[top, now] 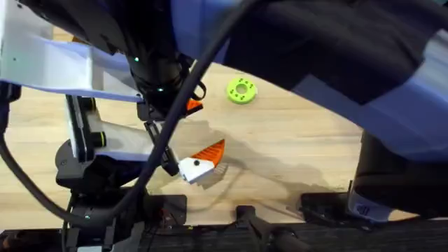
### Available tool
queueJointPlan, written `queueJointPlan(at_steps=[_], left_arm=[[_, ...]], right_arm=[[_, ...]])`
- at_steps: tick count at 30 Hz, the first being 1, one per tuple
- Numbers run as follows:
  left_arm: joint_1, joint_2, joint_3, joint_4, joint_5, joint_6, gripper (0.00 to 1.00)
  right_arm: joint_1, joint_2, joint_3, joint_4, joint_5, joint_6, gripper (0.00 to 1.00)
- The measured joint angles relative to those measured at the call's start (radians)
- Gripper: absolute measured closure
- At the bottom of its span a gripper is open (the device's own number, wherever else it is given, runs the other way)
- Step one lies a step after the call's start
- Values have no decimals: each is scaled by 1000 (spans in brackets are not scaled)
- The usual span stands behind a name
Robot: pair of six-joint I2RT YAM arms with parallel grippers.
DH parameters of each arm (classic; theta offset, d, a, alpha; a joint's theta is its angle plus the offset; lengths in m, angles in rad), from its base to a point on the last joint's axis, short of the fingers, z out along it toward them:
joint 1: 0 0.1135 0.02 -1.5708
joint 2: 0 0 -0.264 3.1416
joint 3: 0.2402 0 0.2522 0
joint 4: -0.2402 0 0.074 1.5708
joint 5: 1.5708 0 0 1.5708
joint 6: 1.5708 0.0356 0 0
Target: Pick up the gripper from the table and insert it into the empty holder that is missing its gripper. Then pick up a screw, insert it into the mounting hole, and use the screwdriver to tighten it. Finally, clean up the table by picking up the vegetable and placing it into the bucket.
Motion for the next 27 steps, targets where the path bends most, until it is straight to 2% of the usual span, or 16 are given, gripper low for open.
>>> queueJointPlan(at_steps=[2, 3, 4, 9, 10, 15, 27], left_arm=[[0, 0, 0, 0, 1, 0, 13], [0, 0, 0, 0, 0, 0, 13], [0, 0, 0, 0, 2, 0, 13], [-4, 0, 0, -3, 21, -4, 13], [-4, 0, 0, -2, 19, 2, 13], [-3, -1, 0, -2, 13, 15, 13], [-3, -1, 0, -2, 12, 19, 12]], right_arm=[[0, 0, 0, 0, 0, 1, 991], [0, 0, 0, -1, 0, 3, 936], [0, 0, 0, 0, 3, 7, 827], [-17, -7, 7, 8, 34, 11, 126], [-18, -15, 7, -3, 31, 11, 35], [-11, -38, 5, -7, 28, 57, 8], [-67, -188, 4, 55, 7, 398, 7]])
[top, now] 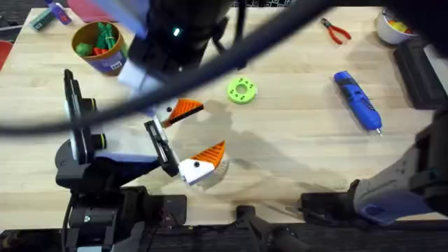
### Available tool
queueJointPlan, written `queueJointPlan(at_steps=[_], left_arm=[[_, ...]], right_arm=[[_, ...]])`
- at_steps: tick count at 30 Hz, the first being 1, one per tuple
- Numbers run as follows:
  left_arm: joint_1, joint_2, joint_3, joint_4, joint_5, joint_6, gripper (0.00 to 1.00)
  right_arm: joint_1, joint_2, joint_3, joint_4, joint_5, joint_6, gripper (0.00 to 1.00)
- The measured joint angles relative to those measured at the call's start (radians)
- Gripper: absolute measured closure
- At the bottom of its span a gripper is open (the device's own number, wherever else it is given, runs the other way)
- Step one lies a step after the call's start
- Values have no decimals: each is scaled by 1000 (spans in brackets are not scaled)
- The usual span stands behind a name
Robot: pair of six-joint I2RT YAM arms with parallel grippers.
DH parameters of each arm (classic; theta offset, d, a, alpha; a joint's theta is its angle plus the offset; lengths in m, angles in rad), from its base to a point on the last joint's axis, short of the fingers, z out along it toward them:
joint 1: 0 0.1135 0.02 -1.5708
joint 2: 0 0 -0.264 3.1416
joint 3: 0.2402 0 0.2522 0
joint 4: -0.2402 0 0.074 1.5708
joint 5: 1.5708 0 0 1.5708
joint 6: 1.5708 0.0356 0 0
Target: Pick up the gripper from the table and insert it into the empty holder that is missing its gripper. Then pick up a screw, insert it into the mounting hole, and use the screwdriver to tighten it. Finally, clean up the table by picking up the vegetable and placing it into the bucket.
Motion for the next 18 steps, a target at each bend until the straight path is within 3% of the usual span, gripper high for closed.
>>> queueJointPlan(at_steps=[6, 12, 18], left_arm=[[0, 0, 0, 0, 0, 0, 13], [0, 0, 0, 0, 0, 0, 13], [0, 0, 0, 0, -1, 0, 12]], right_arm=[[-64, -104, -116, 26, 28, 150, 8], [-184, -293, -411, 126, 49, 259, 9], [-388, -517, -704, 157, 55, 324, 8]])
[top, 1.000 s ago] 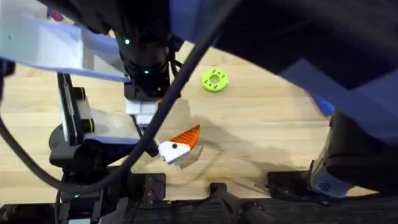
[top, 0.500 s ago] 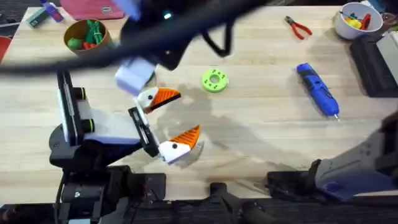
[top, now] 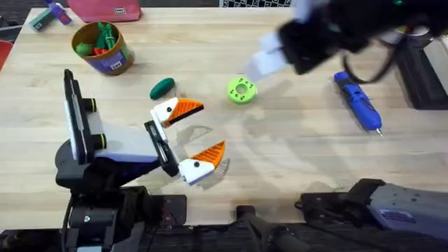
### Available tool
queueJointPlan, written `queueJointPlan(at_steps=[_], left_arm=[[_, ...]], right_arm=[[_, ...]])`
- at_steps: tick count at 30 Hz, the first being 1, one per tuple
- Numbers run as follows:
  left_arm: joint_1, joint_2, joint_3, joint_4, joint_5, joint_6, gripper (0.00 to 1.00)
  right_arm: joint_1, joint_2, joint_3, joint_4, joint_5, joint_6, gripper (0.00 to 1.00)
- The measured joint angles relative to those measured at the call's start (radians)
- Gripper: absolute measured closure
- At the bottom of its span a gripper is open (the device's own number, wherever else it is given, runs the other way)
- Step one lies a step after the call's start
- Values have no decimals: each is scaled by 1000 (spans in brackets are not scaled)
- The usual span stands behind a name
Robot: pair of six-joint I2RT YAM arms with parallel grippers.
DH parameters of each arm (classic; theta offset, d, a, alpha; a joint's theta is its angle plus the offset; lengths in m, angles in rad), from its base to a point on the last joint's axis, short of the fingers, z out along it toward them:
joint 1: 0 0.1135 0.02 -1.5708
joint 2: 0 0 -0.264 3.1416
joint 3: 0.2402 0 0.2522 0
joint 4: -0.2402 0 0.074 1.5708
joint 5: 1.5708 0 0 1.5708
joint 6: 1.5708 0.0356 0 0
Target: Pick up the gripper from the table and insert it into the empty holder that is missing its gripper. Then pick up a screw, insert it into the mounting hole, and use the screwdriver to tighten it. Finally, clean up the table by picking up the vegetable and placing it into the bucket.
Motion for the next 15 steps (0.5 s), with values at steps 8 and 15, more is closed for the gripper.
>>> queueJointPlan(at_steps=[8, 15], left_arm=[[0, 0, 0, 0, 0, 0, 13], [0, 0, 0, 0, 0, 0, 13]], right_arm=[[-322, -144, -183, -32, 3, 36, 8], [-480, -116, -193, -64, 2, 40, 7]])
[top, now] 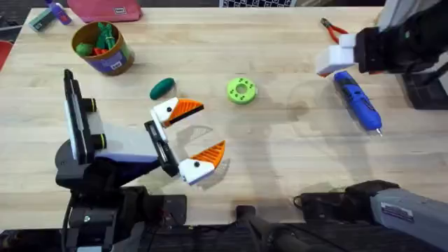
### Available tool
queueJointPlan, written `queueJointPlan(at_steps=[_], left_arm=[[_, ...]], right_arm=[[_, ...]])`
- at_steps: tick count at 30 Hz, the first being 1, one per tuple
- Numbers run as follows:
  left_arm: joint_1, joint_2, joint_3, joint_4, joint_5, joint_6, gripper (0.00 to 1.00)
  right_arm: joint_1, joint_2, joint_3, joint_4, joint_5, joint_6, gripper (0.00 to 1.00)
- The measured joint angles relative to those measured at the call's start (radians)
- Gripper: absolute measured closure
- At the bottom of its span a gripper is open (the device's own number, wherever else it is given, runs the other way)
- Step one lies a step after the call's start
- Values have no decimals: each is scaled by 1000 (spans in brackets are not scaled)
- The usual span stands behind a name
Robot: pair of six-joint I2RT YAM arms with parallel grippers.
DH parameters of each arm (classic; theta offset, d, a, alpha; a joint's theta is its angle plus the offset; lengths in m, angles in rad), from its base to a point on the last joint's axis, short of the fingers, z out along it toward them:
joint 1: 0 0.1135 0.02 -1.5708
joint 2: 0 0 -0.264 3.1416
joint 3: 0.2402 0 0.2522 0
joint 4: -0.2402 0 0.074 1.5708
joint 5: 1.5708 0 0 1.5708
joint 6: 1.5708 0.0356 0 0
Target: Pick up the gripper from the table and insert it into the empty holder that is missing its gripper. Then pick up a screw, insert it into the mounting hole, and use the screwdriver to tighten it. Finally, clean up the table by picking up the vegetable and placing it into the bucket.
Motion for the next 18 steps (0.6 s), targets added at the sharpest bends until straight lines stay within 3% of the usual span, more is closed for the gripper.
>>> queueJointPlan(at_steps=[18], left_arm=[[0, 0, 0, 0, 0, 0, 12]], right_arm=[[-23, 28, -1, 2, 0, 0, 7]])
